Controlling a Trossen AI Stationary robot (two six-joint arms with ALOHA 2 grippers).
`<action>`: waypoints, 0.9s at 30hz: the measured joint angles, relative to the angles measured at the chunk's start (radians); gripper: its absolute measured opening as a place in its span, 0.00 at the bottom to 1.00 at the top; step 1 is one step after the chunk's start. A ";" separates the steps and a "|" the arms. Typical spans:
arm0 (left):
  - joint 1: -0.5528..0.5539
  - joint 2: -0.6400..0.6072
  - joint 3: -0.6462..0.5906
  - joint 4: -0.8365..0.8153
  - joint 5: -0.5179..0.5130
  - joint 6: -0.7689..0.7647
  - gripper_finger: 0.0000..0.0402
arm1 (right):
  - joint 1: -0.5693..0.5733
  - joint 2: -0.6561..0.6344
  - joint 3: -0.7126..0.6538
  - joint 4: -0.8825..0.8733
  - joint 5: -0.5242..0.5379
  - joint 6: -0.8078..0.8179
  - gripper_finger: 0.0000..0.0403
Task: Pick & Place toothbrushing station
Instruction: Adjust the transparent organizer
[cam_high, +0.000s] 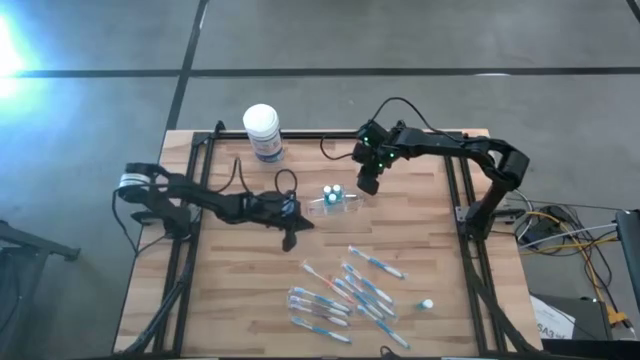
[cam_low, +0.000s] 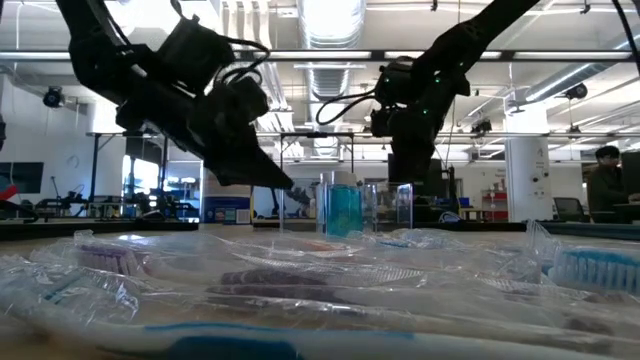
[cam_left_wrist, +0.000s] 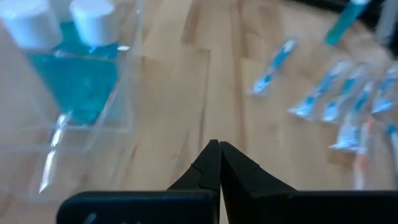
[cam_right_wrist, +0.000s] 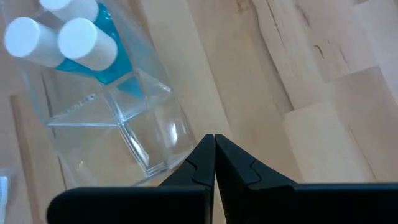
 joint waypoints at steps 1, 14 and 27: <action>0.000 0.008 0.004 -0.002 -0.022 0.000 0.01 | 0.000 0.001 0.000 -0.001 0.000 0.005 0.02; 0.041 0.015 -0.001 -0.019 -0.104 0.007 0.01 | 0.017 0.000 -0.009 -0.010 -0.001 0.015 0.02; 0.056 0.014 -0.004 -0.026 -0.108 0.007 0.01 | 0.088 -0.003 -0.013 -0.007 -0.001 0.052 0.02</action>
